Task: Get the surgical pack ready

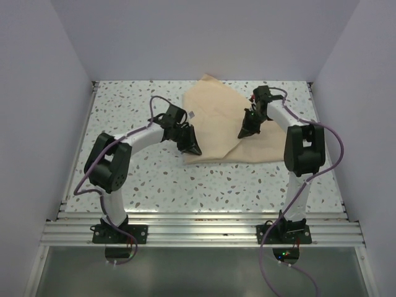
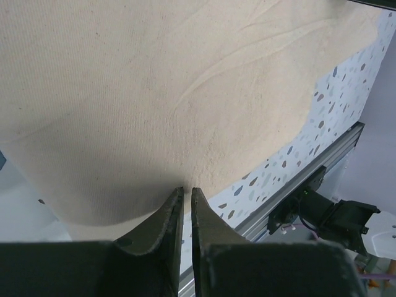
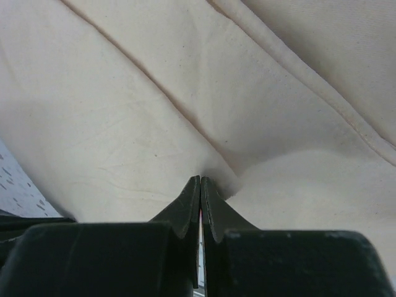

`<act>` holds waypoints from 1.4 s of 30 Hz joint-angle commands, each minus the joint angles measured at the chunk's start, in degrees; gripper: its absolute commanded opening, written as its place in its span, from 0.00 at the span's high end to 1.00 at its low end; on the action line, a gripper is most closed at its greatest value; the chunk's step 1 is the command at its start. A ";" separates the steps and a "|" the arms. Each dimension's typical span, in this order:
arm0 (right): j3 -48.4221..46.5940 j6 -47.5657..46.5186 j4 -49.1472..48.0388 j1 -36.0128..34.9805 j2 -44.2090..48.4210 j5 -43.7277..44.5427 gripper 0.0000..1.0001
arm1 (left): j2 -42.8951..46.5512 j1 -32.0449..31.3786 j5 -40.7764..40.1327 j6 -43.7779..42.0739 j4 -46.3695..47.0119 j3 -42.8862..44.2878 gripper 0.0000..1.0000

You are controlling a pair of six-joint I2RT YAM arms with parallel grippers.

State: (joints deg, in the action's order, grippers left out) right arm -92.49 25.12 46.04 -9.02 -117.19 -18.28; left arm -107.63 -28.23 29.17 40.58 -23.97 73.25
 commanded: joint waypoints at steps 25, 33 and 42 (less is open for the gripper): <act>19.26 1.33 4.07 2.69 19.54 12.49 1.00 | -8.82 -12.82 -8.33 -8.32 -2.31 22.90 0.87; 20.24 2.73 0.81 -0.82 15.59 10.37 1.00 | -8.91 -12.73 -9.74 -8.50 -4.68 23.51 0.87; 20.59 3.61 -2.88 -2.15 9.70 10.11 1.00 | -7.77 -11.68 -11.06 -8.67 -5.65 21.76 0.88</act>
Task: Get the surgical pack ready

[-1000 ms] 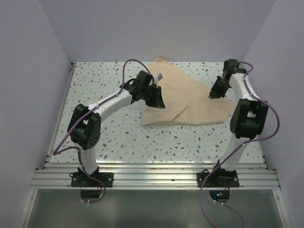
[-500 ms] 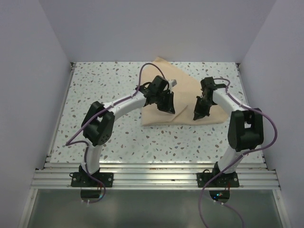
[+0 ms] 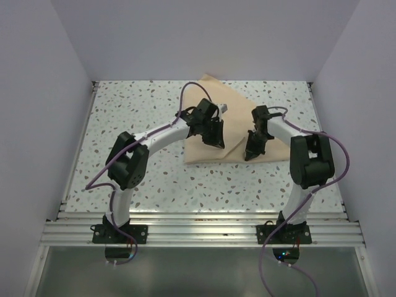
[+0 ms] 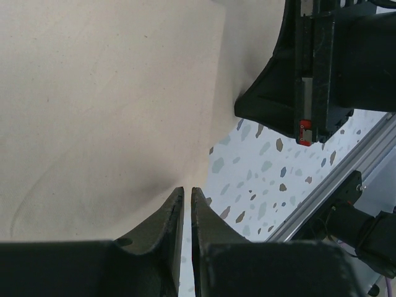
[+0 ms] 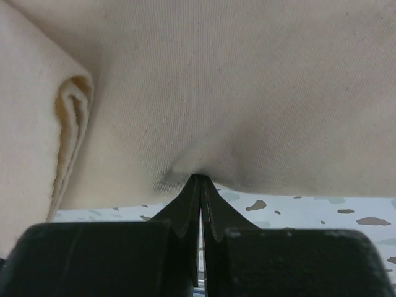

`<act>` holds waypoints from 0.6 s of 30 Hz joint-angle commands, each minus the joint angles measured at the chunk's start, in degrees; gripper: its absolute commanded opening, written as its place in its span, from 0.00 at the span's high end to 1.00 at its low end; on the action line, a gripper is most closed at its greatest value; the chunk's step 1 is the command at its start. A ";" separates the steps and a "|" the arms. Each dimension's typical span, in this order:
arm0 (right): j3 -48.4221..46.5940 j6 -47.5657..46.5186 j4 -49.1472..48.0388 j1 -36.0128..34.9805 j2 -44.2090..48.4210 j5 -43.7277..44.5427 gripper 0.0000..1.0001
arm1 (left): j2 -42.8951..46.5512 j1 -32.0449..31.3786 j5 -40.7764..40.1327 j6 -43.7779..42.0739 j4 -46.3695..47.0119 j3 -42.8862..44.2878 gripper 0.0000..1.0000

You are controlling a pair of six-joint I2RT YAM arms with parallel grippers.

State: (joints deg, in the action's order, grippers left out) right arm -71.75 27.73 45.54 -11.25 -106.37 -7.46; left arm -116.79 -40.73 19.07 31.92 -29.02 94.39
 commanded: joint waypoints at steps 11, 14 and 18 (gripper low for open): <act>-11.56 -0.39 5.87 4.11 3.17 7.28 1.00 | 6.92 6.01 -2.89 -3.08 -1.57 -6.05 0.85; -15.09 1.79 7.81 9.82 3.54 11.76 0.88 | 9.47 7.33 -4.39 -5.37 -1.05 -9.04 0.83; -12.99 5.40 3.61 17.29 4.24 15.01 0.65 | 11.32 8.21 -5.01 -7.22 -1.04 -9.84 0.81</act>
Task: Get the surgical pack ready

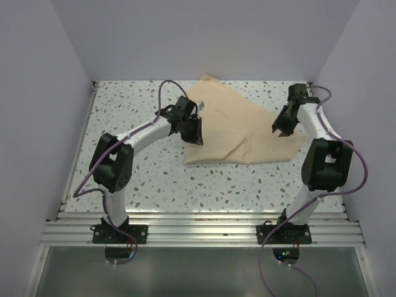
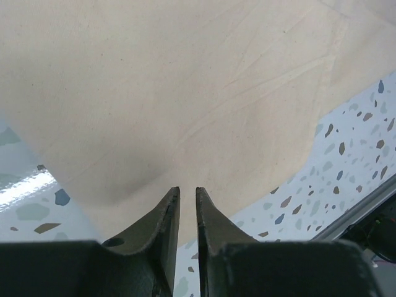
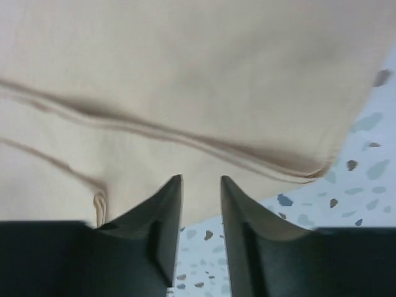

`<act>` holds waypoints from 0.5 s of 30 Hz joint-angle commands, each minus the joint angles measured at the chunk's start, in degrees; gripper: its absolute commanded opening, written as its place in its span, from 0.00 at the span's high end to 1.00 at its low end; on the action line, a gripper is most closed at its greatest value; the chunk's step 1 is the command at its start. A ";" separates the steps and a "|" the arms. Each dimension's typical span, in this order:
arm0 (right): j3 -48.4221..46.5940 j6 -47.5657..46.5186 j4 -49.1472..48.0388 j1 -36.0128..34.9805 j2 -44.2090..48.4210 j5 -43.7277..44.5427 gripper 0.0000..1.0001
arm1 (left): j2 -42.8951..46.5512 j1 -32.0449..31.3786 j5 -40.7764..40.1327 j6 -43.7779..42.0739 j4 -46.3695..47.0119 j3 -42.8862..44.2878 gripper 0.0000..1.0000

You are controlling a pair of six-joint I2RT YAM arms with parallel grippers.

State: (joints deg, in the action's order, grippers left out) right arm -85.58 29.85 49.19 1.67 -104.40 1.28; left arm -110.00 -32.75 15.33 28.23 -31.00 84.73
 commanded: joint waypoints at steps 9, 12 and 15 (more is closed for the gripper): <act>7.01 5.40 -10.69 10.09 -0.53 13.92 0.33 | 8.39 0.93 -1.88 -6.43 0.33 -2.81 0.77; 5.70 4.43 -10.52 11.86 -3.79 14.71 0.30 | 9.45 1.90 -1.89 -7.31 -0.02 -4.04 0.77; 5.16 3.38 -11.83 13.26 -5.81 14.46 0.28 | 9.71 3.04 -1.80 -8.01 -0.99 -4.04 0.77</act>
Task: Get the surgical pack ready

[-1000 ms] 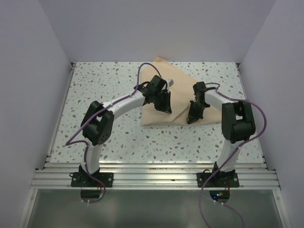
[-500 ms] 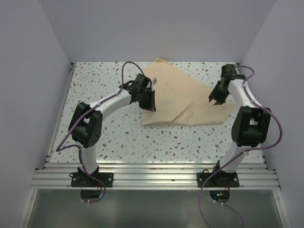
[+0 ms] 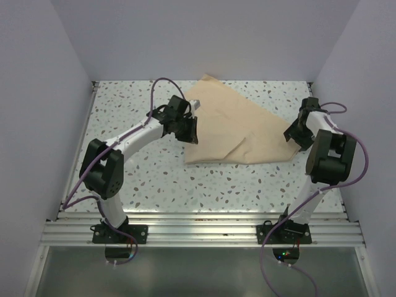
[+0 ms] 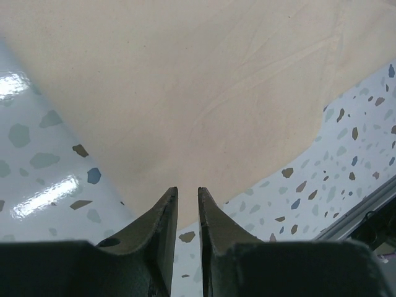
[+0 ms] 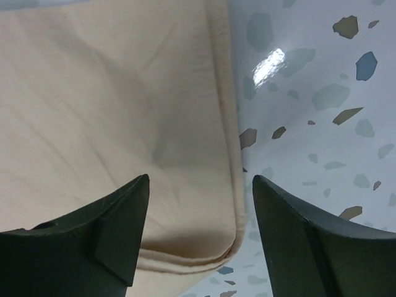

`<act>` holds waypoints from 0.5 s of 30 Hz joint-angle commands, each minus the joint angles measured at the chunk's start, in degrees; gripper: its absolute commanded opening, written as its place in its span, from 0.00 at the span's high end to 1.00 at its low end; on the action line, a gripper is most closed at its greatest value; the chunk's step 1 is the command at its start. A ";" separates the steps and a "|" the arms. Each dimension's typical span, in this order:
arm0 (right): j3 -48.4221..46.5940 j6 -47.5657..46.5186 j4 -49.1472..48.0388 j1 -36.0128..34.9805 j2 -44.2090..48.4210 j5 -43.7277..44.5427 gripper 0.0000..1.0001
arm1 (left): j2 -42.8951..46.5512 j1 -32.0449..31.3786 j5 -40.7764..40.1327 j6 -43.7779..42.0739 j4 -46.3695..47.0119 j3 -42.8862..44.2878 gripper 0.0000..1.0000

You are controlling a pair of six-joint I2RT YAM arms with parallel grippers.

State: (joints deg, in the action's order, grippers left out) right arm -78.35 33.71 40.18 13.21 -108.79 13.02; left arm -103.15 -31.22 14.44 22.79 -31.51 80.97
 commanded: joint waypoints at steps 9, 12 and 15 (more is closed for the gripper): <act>-6.20 -3.39 -5.64 4.54 -9.41 0.08 0.30 | 2.17 2.66 -1.16 -2.40 -1.45 1.12 0.77; -8.83 -4.36 -6.17 5.07 -12.13 -0.18 0.33 | 1.99 2.83 -1.43 -2.31 -2.24 1.21 0.77; -11.55 -5.50 -6.35 5.60 -14.68 -1.67 0.35 | 2.17 3.10 -1.87 -2.04 -2.42 0.60 0.77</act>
State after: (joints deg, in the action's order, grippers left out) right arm -87.37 30.15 37.04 17.56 -119.24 10.61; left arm -103.13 -28.88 13.61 21.69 -32.91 80.84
